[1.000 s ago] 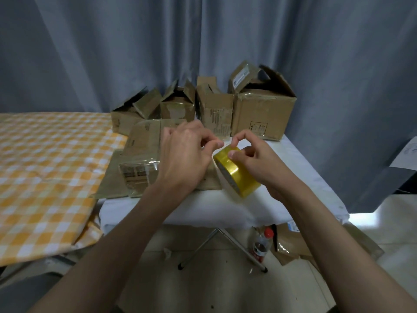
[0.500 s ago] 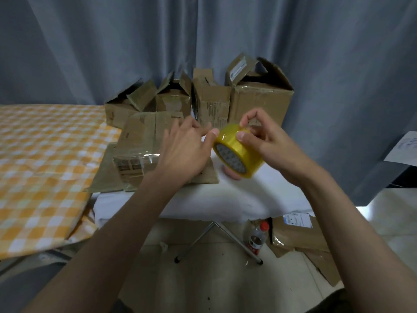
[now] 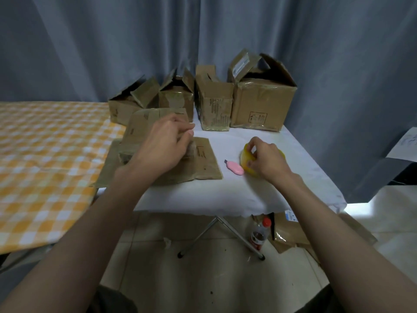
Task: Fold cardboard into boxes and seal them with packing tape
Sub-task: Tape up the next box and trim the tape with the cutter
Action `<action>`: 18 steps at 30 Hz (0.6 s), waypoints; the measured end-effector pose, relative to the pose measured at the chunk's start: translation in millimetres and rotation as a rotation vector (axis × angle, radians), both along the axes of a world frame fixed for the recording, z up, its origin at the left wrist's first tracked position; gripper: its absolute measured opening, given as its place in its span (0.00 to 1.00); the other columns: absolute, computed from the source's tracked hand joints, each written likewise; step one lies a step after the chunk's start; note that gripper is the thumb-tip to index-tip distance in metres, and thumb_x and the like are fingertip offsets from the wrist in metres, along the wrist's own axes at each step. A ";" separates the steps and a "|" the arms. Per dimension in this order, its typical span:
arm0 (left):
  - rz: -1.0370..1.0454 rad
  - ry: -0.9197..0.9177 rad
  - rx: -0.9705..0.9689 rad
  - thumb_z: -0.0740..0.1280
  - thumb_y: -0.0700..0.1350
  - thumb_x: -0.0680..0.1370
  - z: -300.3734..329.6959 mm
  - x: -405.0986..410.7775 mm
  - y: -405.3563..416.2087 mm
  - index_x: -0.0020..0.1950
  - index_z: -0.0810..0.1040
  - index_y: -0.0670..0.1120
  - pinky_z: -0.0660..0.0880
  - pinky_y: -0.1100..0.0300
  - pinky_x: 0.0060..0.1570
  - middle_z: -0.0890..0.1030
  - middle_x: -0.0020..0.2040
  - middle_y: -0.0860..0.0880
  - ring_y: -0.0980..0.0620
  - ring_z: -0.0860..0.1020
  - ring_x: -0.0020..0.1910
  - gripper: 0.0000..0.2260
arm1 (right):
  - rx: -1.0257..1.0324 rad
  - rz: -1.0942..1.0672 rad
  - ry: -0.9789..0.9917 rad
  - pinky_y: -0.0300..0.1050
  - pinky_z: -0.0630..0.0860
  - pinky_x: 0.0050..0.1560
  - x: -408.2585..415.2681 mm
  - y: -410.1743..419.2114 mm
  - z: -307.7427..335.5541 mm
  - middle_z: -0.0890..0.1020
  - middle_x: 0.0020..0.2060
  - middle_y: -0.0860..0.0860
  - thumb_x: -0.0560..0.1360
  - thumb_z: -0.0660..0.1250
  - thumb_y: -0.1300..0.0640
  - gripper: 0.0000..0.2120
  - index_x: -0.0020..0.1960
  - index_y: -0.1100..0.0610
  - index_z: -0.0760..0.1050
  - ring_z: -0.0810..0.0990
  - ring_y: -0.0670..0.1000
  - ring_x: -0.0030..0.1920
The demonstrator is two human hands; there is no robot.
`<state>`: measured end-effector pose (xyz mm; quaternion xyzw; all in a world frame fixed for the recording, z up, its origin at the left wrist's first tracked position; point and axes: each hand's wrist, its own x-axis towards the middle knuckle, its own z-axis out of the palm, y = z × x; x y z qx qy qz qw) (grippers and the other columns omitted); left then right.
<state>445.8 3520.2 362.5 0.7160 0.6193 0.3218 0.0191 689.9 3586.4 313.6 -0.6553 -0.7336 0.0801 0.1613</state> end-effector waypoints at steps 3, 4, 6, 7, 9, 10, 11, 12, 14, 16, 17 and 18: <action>0.027 0.005 -0.001 0.61 0.47 0.83 3.1 -18.1 -5.4 0.66 0.80 0.48 0.67 0.59 0.60 0.78 0.65 0.49 0.53 0.73 0.62 0.14 | 0.043 -0.028 -0.042 0.54 0.76 0.57 -17.0 -1.1 8.1 0.79 0.59 0.57 0.75 0.66 0.60 0.15 0.61 0.54 0.78 0.74 0.60 0.63; 0.042 0.013 -0.020 0.60 0.47 0.83 3.4 -23.6 -7.1 0.67 0.79 0.47 0.68 0.56 0.63 0.77 0.66 0.48 0.50 0.74 0.64 0.14 | 0.117 -0.006 -0.012 0.53 0.74 0.59 -26.7 -3.0 12.3 0.78 0.61 0.56 0.77 0.65 0.58 0.15 0.62 0.54 0.79 0.72 0.59 0.65; 0.044 0.031 -0.054 0.58 0.47 0.84 0.9 -32.5 -10.7 0.68 0.77 0.45 0.68 0.52 0.66 0.77 0.68 0.46 0.46 0.73 0.66 0.16 | 0.267 0.111 0.181 0.47 0.72 0.60 -52.5 -11.0 21.6 0.80 0.61 0.54 0.79 0.64 0.58 0.14 0.61 0.53 0.82 0.76 0.55 0.63; 0.030 0.035 -0.065 0.57 0.47 0.85 -1.5 -36.0 -12.9 0.69 0.76 0.44 0.67 0.53 0.67 0.76 0.69 0.46 0.46 0.73 0.67 0.17 | 0.307 0.191 0.291 0.45 0.73 0.58 -67.0 -17.0 26.9 0.82 0.59 0.52 0.80 0.63 0.58 0.13 0.60 0.53 0.83 0.79 0.52 0.58; -0.001 0.043 -0.080 0.55 0.47 0.85 -6.9 -44.3 -17.9 0.73 0.73 0.42 0.62 0.58 0.69 0.72 0.73 0.45 0.46 0.69 0.71 0.18 | 0.335 0.346 0.402 0.42 0.76 0.54 -92.7 -30.0 35.0 0.82 0.54 0.50 0.80 0.63 0.60 0.13 0.59 0.52 0.84 0.80 0.48 0.50; -0.013 0.050 -0.087 0.55 0.47 0.85 -10.0 -48.8 -20.5 0.74 0.70 0.42 0.60 0.60 0.70 0.70 0.75 0.45 0.46 0.67 0.73 0.19 | 0.335 0.403 0.404 0.41 0.76 0.53 -102.2 -36.1 36.7 0.82 0.54 0.50 0.79 0.64 0.61 0.13 0.58 0.52 0.84 0.79 0.47 0.49; -0.026 0.052 -0.098 0.54 0.48 0.85 -13.3 -53.9 -23.0 0.76 0.68 0.42 0.57 0.63 0.71 0.67 0.76 0.46 0.47 0.64 0.75 0.20 | 0.325 0.440 0.385 0.41 0.75 0.54 -108.7 -41.1 36.9 0.82 0.54 0.51 0.79 0.63 0.62 0.14 0.59 0.53 0.84 0.79 0.48 0.51; -0.040 0.047 -0.116 0.54 0.49 0.85 -17.3 -57.8 -25.5 0.77 0.66 0.43 0.53 0.66 0.71 0.65 0.77 0.46 0.49 0.61 0.77 0.21 | 0.306 0.459 0.346 0.40 0.74 0.55 -113.0 -44.1 35.9 0.82 0.55 0.52 0.79 0.63 0.63 0.15 0.59 0.54 0.84 0.79 0.49 0.52; -0.078 0.044 -0.174 0.53 0.50 0.85 -26.5 -62.5 -30.3 0.79 0.61 0.43 0.47 0.67 0.72 0.60 0.79 0.47 0.53 0.55 0.79 0.23 | 0.271 0.456 0.258 0.39 0.71 0.55 -116.7 -46.0 31.5 0.82 0.55 0.53 0.78 0.62 0.65 0.15 0.57 0.56 0.84 0.78 0.52 0.54; -0.120 0.092 -0.207 0.52 0.51 0.85 -36.1 -64.7 -34.4 0.81 0.55 0.44 0.42 0.62 0.75 0.56 0.81 0.48 0.54 0.50 0.80 0.25 | 0.247 0.419 0.236 0.41 0.73 0.57 -118.0 -46.5 29.0 0.83 0.55 0.54 0.78 0.62 0.65 0.15 0.57 0.57 0.85 0.79 0.53 0.54; -0.142 0.089 -0.199 0.51 0.51 0.85 -39.5 -66.5 -35.5 0.81 0.54 0.44 0.41 0.61 0.76 0.55 0.81 0.49 0.55 0.49 0.80 0.25 | 0.245 0.405 0.247 0.42 0.74 0.58 -118.0 -47.3 28.8 0.83 0.54 0.54 0.78 0.63 0.65 0.15 0.57 0.57 0.85 0.79 0.53 0.54; -0.154 0.053 -0.183 0.51 0.51 0.85 -40.9 -69.6 -36.5 0.81 0.54 0.44 0.41 0.61 0.77 0.54 0.81 0.50 0.56 0.49 0.80 0.25 | 0.253 0.398 0.267 0.44 0.75 0.58 -117.8 -48.2 28.9 0.84 0.53 0.54 0.77 0.63 0.66 0.15 0.56 0.57 0.85 0.79 0.53 0.54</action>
